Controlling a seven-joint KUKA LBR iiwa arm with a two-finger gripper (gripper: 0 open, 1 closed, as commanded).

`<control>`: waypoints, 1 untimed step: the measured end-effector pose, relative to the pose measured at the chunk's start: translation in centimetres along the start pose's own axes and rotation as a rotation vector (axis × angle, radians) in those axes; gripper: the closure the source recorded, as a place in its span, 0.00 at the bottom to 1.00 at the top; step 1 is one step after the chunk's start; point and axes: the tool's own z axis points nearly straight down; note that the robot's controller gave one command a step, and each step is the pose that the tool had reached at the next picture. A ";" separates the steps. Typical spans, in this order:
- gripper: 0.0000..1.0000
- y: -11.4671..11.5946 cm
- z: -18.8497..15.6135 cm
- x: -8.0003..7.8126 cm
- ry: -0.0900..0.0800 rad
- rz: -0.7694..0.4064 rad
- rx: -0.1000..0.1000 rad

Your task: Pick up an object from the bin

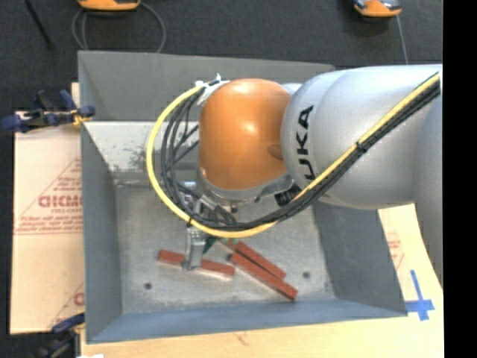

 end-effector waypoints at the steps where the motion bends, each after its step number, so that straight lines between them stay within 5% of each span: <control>1: 0.00 -1.9 15.5 -1.4 0.001 0.090 0.001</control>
Offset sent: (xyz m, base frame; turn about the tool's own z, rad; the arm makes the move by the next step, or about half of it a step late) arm 0.0148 -0.0176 -0.1509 0.0926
